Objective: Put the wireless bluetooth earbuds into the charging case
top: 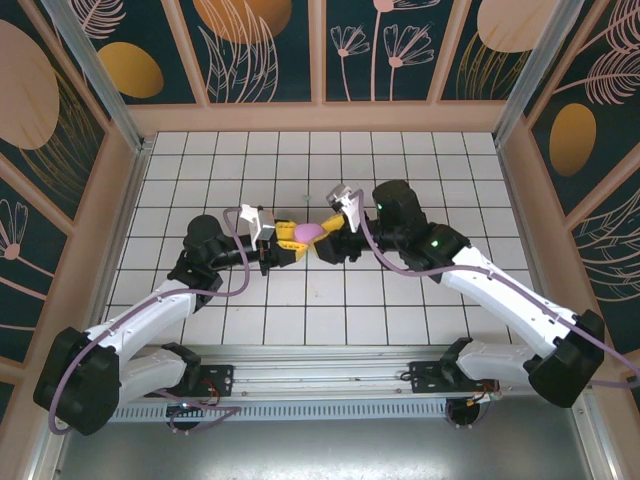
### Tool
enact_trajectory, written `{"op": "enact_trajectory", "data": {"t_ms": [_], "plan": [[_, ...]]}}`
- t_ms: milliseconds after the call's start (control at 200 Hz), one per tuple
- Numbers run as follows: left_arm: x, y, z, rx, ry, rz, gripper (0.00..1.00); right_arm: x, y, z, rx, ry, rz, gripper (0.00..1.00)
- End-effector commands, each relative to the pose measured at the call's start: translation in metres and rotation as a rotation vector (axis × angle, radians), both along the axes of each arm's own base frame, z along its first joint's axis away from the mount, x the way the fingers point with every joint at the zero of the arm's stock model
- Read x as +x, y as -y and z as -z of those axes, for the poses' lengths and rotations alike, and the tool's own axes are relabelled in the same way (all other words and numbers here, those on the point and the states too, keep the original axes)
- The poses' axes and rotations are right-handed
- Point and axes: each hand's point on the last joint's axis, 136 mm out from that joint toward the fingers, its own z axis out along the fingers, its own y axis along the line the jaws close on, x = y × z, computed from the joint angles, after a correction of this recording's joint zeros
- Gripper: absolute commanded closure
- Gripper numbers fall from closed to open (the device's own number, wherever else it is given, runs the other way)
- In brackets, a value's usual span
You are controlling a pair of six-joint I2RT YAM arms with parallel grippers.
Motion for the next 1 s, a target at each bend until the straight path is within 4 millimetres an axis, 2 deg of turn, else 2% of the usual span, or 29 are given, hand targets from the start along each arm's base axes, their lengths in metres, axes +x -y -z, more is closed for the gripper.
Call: {"op": "enact_trajectory", "data": {"t_ms": [0,140,270,515,996], "plan": [[-0.010,0.003,-0.023,-0.031,0.093,0.055,0.89,-0.005,0.000,0.001,0.009,0.007,-0.009,0.42],[-0.011,0.002,-0.021,-0.030,0.086,0.057,0.89,0.001,-0.005,0.007,-0.021,0.003,-0.008,0.42],[-0.014,0.000,-0.021,-0.034,0.087,0.056,0.89,0.023,-0.004,0.009,-0.074,0.031,0.075,0.43],[-0.018,-0.003,-0.016,-0.033,0.084,0.050,0.89,0.045,-0.005,-0.013,-0.069,0.046,0.134,0.43],[-0.020,-0.002,-0.006,-0.005,0.083,0.063,0.89,0.054,0.000,-0.030,-0.054,0.034,0.152,0.43]]}}
